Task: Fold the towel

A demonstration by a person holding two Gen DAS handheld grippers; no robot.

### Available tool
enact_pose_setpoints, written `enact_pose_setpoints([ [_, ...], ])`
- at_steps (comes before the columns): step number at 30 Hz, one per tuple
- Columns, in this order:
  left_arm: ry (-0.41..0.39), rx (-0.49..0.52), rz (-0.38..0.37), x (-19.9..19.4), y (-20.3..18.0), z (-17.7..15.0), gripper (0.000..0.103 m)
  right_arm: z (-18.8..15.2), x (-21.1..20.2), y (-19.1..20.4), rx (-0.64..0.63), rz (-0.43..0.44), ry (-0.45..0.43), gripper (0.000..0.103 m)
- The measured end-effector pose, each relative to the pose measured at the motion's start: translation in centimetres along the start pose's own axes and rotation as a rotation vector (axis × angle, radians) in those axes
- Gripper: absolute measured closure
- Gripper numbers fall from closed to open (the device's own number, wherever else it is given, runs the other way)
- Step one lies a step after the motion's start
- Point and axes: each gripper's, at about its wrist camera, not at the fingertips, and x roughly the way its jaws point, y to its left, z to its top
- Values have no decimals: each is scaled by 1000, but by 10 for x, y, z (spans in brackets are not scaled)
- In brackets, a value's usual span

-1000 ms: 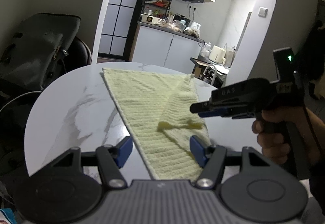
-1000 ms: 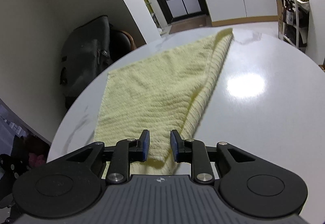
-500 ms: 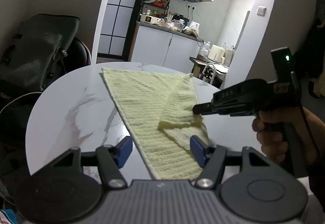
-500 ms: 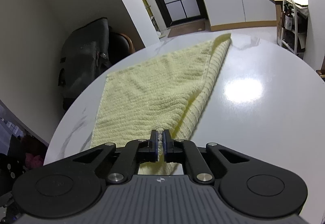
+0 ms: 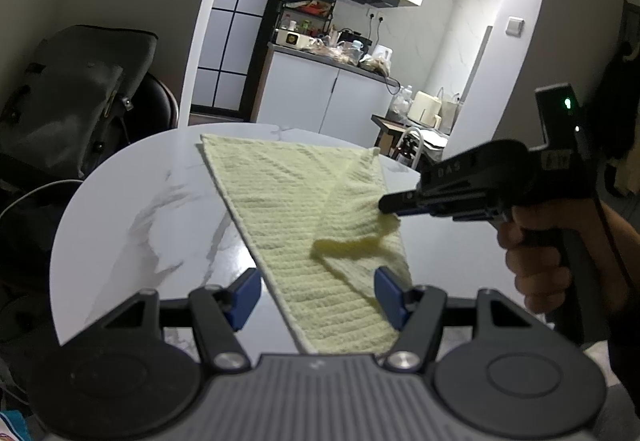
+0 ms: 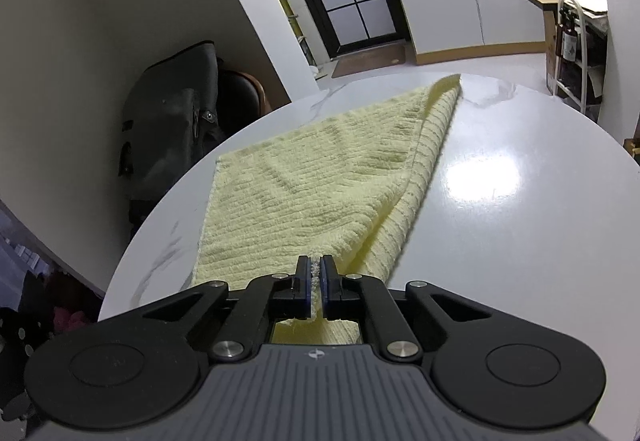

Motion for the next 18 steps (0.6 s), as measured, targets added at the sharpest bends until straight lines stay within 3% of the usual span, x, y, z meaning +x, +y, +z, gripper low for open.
enact_pose_setpoints([
  [5, 4, 0, 4, 0, 0, -1, 37, 9, 1, 15, -17, 29, -23, 97],
  [18, 7, 0, 26, -7, 6, 0, 37, 19, 37, 45, -27, 87, 14, 95],
])
